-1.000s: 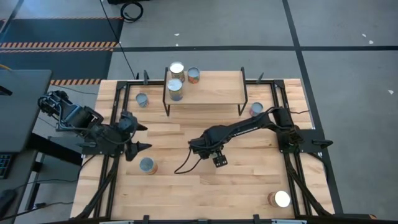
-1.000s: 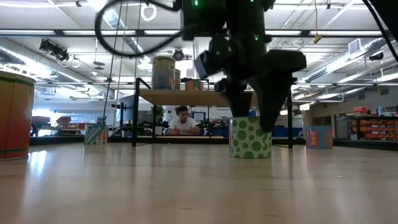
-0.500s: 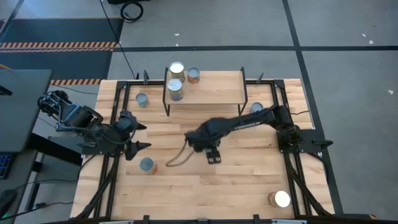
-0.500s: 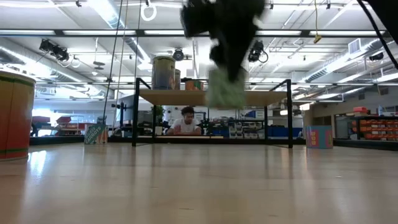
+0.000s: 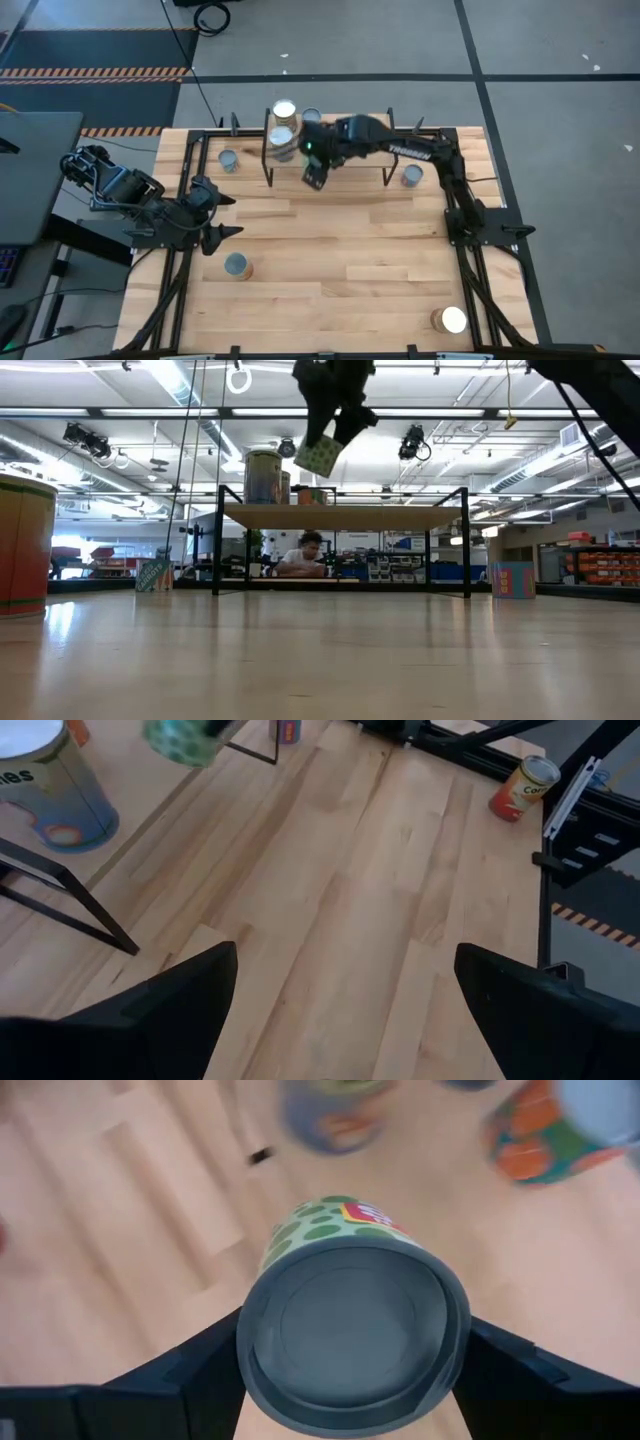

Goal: Pick and place cans onto a shelf
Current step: Put the center peas can on top of the shelf

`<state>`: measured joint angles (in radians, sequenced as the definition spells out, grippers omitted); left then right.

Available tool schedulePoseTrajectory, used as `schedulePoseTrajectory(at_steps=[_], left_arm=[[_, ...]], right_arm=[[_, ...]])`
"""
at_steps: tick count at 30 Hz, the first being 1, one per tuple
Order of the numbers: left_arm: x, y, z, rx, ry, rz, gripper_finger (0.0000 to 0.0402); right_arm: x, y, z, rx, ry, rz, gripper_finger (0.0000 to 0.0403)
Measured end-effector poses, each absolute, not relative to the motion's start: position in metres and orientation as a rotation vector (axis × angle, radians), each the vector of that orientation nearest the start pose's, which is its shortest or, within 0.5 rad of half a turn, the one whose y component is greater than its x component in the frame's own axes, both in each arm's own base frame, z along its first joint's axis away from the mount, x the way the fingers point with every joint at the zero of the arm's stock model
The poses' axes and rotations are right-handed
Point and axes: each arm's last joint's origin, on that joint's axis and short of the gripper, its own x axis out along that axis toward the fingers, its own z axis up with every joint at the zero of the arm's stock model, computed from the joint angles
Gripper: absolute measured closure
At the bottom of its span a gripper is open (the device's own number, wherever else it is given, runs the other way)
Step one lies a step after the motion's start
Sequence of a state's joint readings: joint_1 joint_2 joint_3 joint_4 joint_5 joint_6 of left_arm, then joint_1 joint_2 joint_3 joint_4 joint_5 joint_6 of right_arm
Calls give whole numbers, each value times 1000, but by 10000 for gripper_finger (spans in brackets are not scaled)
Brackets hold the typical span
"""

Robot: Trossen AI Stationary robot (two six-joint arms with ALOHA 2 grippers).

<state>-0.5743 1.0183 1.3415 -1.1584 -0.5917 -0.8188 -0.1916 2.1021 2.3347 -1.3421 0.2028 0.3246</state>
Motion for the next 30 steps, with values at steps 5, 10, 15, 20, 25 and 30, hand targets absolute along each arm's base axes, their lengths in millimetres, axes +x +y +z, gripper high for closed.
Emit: schedulePoseTrajectory(at_steps=[5, 10, 15, 20, 25, 30], left_arm=[[140, -71, 395, -327, 630, 291, 21], [140, -71, 395, -329, 619, 304, 21], [140, -71, 395, -329, 613, 312, 21], [140, -71, 395, -343, 609, 318, 21], [140, -71, 395, -345, 610, 318, 21], [140, -71, 395, -345, 610, 318, 21]], right_arm=[[414, -118, 353, 268, 1018, -550, 108], [416, -139, 347, 255, 1007, -537, 107], [419, -145, 339, 241, 1019, -527, 94], [424, -146, 333, 231, 1028, -525, 74], [423, -147, 335, 229, 1018, -530, 63], [424, -149, 335, 221, 1009, -549, 60]])
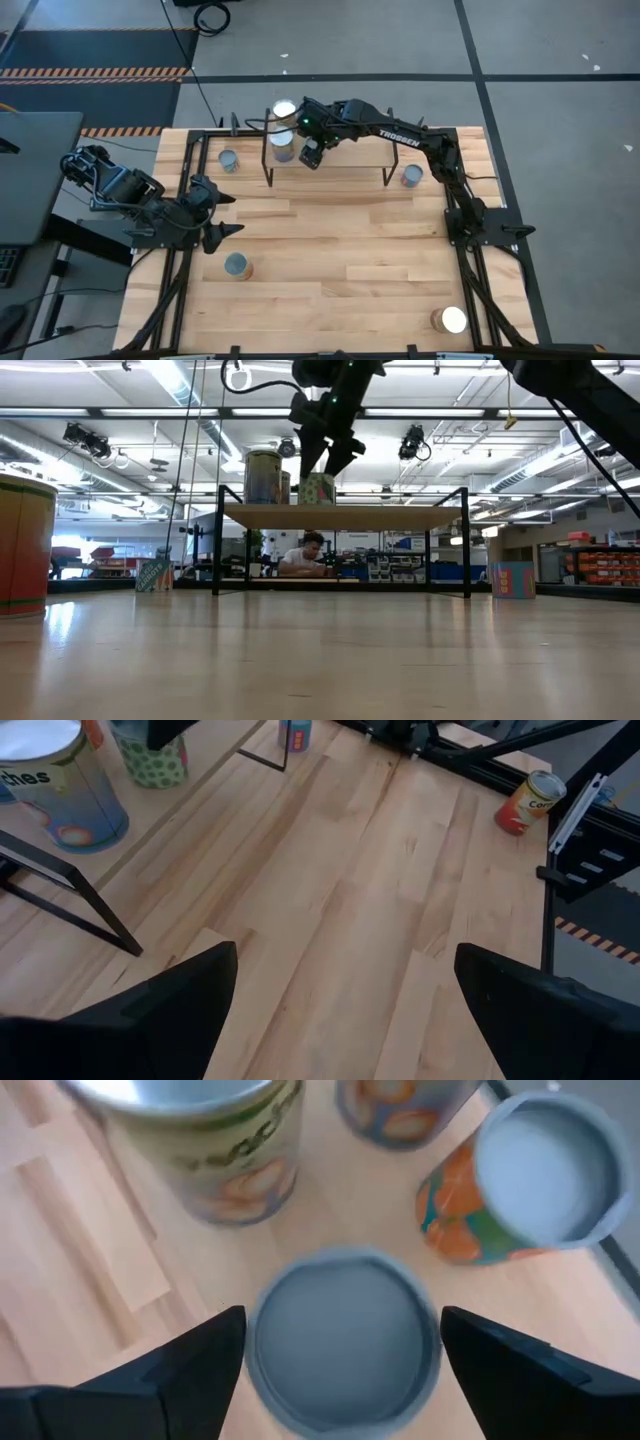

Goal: Pick and place cans onto a shelf
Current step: Put the center peas can on top of the shelf

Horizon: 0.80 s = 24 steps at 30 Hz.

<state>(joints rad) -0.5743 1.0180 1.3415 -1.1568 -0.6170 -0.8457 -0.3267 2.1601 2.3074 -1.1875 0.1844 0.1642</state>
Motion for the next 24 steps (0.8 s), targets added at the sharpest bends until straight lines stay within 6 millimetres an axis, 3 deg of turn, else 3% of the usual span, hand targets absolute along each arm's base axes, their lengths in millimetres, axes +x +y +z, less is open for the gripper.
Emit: schedulePoseTrajectory(at_steps=[6, 9, 12, 18, 24], left_arm=[[140, -71, 395, -343, 611, 318, 21], [140, -71, 395, -342, 611, 318, 21], [140, -71, 395, -361, 606, 322, 21], [144, -73, 399, -371, 566, 294, 21], [147, -75, 403, -354, 534, 264, 21]], right_arm=[[423, -151, 350, 218, 939, -539, 61], [410, -146, 366, 176, 952, -515, 65], [395, -144, 369, 95, 1059, -546, 71], [385, -148, 355, 32, 1212, -590, 75], [392, -154, 337, 36, 1208, -607, 76]])
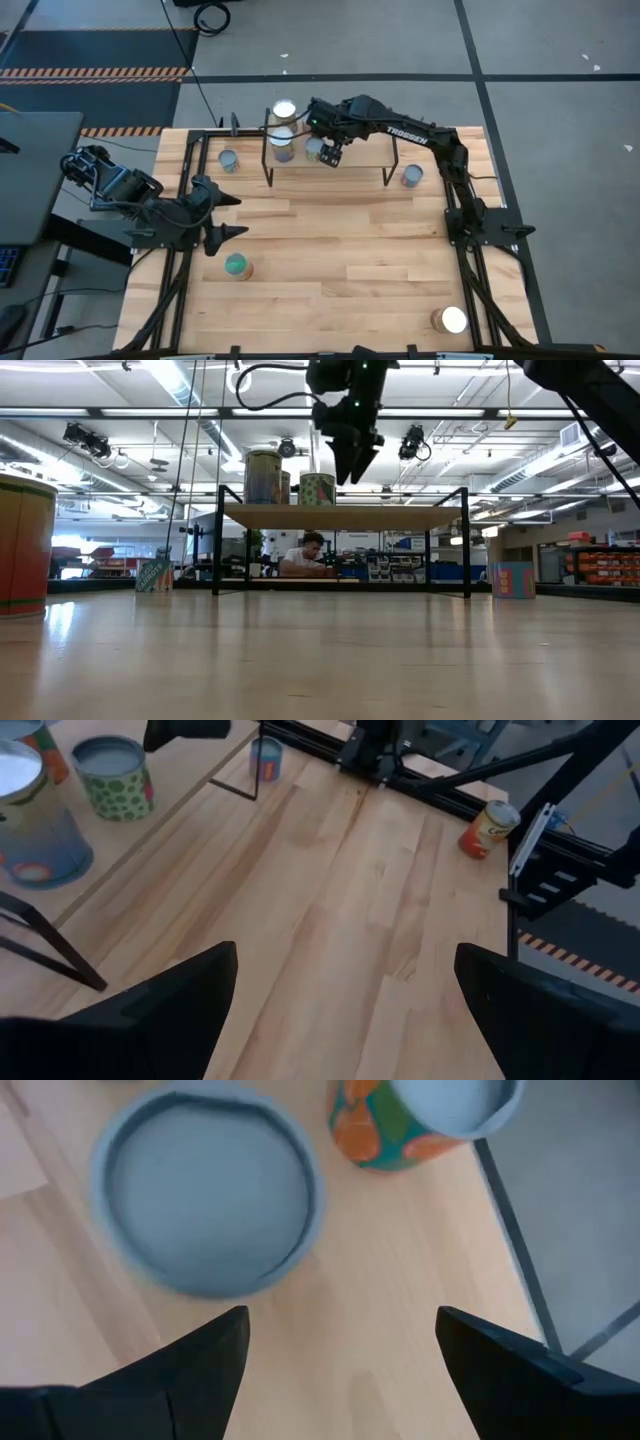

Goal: Pick and place cans onto a shelf
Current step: Put the center peas can on top of the shelf

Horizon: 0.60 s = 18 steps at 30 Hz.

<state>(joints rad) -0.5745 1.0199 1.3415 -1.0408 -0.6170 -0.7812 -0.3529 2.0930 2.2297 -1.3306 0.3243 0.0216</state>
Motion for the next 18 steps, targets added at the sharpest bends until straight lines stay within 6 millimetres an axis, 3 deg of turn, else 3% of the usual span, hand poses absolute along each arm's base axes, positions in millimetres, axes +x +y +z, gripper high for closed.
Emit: schedulePoseTrajectory(at_steps=[18], left_arm=[[147, -74, 403, -337, 515, 286, 21]], right_arm=[[402, -159, 338, 58, 1094, -562, 76]])
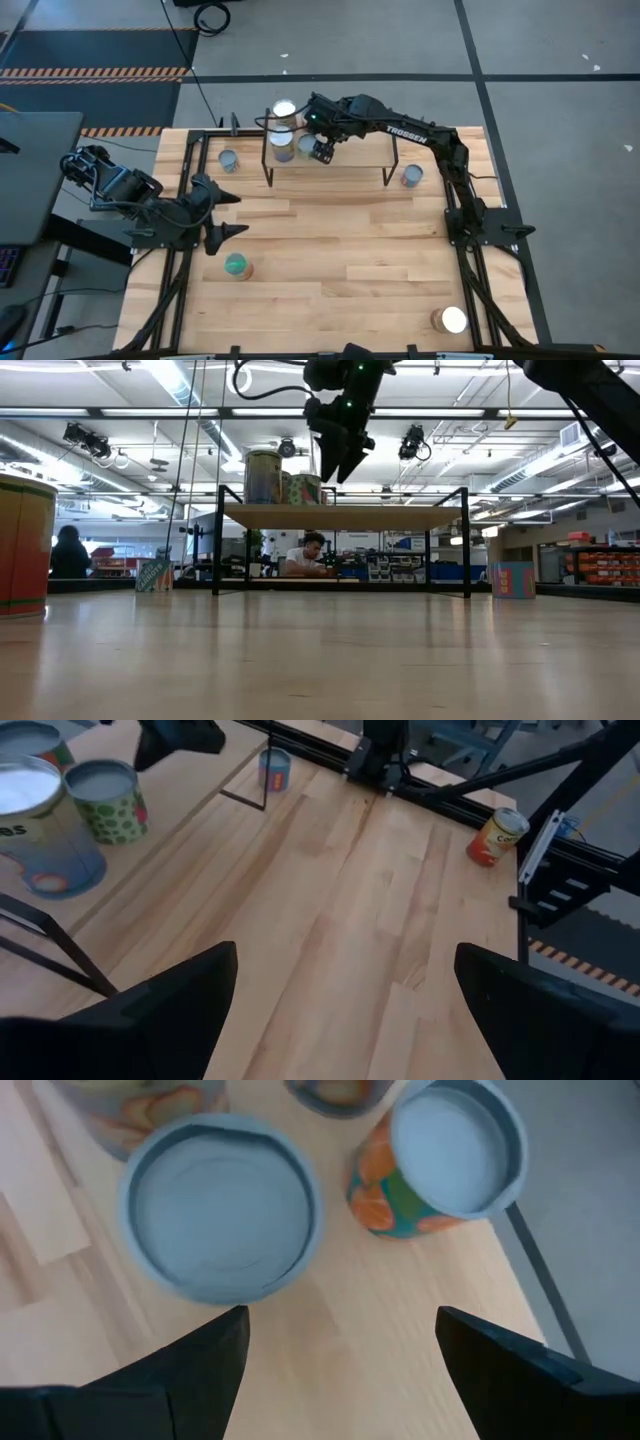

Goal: Pick and place cans onto a shelf
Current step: Put the center peas can on top of the shelf

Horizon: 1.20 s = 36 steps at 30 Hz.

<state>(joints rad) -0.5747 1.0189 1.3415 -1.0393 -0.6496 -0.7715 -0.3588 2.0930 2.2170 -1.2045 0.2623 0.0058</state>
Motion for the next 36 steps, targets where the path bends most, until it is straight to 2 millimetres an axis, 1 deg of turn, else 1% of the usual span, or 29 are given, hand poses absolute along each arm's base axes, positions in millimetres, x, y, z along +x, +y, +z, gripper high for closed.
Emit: schedulePoseTrajectory(at_steps=[3, 7, 9, 11, 14, 16, 17, 18, 20, 22, 27, 30, 34, 36], left_arm=[[145, -73, 405, -341, 503, 290, 21], [140, -69, 409, -332, 468, 292, 21], [139, -67, 412, -310, 433, 302, 21], [139, -63, 416, -277, 386, 334, 21], [144, -57, 422, -200, 317, 403, 21], [147, -53, 426, -157, 290, 429, 21], [148, -51, 427, -157, 275, 440, 21], [148, -49, 429, -159, 266, 448, 21], [143, -45, 432, -196, 237, 457, 21], [135, -41, 436, -217, 210, 450, 21], [114, -29, 445, -186, 156, 465, 21], [105, -23, 447, -173, 131, 504, 21], [96, -19, 450, -156, 118, 502, 21], [94, -19, 449, -149, 124, 480, 21]], right_arm=[[398, -157, 345, 48, 1090, -558, 76], [380, -151, 379, 47, 995, -567, 76], [376, -149, 393, 70, 914, -532, 76], [379, -150, 398, 88, 849, -508, 76], [386, -152, 400, 89, 772, -521, 76], [395, -155, 394, 89, 729, -526, 76], [398, -156, 389, 92, 738, -527, 76], [400, -157, 379, 91, 778, -533, 76], [405, -159, 366, 86, 816, -554, 76], [405, -161, 355, 92, 857, -555, 76], [408, -165, 339, 101, 876, -530, 76], [409, -165, 335, 110, 875, -530, 76], [410, -165, 323, 107, 904, -539, 76], [408, -165, 321, 98, 915, -569, 76]])
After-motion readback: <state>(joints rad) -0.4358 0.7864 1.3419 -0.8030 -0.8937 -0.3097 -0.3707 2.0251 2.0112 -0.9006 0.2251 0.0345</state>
